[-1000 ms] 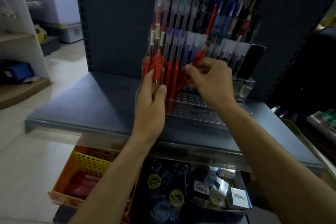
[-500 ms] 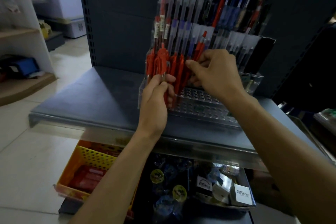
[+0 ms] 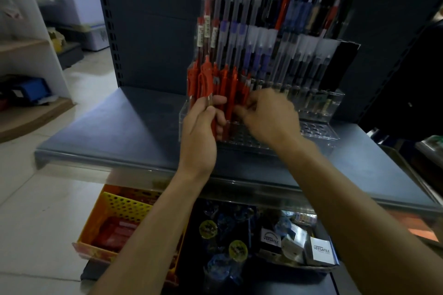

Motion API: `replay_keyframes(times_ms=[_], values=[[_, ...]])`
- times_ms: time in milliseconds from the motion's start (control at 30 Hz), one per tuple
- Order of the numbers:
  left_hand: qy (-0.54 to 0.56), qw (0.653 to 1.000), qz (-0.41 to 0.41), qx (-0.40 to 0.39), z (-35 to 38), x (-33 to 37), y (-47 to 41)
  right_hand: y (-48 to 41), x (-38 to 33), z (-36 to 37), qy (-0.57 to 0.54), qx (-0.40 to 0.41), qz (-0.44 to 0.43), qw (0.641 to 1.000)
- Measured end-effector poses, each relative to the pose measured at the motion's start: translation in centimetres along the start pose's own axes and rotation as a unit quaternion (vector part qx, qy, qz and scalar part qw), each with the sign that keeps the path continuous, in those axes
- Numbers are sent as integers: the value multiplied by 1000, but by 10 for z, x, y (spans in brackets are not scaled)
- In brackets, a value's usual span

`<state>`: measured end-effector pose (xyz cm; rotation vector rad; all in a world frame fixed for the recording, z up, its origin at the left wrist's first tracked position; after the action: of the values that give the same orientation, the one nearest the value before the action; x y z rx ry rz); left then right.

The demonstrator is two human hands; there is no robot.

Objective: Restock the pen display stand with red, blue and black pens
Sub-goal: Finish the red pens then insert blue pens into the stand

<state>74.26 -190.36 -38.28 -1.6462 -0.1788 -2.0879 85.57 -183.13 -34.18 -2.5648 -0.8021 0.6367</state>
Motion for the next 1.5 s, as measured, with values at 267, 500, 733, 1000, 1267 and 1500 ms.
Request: replay_keyframes(times_ms=[267, 500, 733, 1000, 1267, 1500], values=[[-12, 999, 31, -43, 4, -1, 7, 10, 2, 9, -15, 1, -21, 1000], [-77, 995, 30, -47, 6, 1, 13, 42, -9, -10, -291, 60, -36, 954], [-86, 992, 31, -92, 1, 3, 20, 40, -15, -15, -289, 34, -47, 956], [-343, 928, 133, -58, -10, 6, 22, 9, 1, -48, -234, 143, -2, 962], [-542, 814, 195, -73, -14, -11, 26, 9, -10, -12, -72, 20, -20, 997], [-591, 777, 215, -41, -25, -13, 33, 18, -15, -3, 97, 60, -17, 993]])
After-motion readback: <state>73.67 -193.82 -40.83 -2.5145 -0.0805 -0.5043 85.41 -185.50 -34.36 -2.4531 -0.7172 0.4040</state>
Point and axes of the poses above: each hand's wrist, its own y-axis away from the middle knuckle, its own z-axis out of the palm, x = y × z, the point moved 5 cm from there along -y, towards the middle knuckle, and after that the axes turned 12 degrees about -z, right-handed, at the moved point
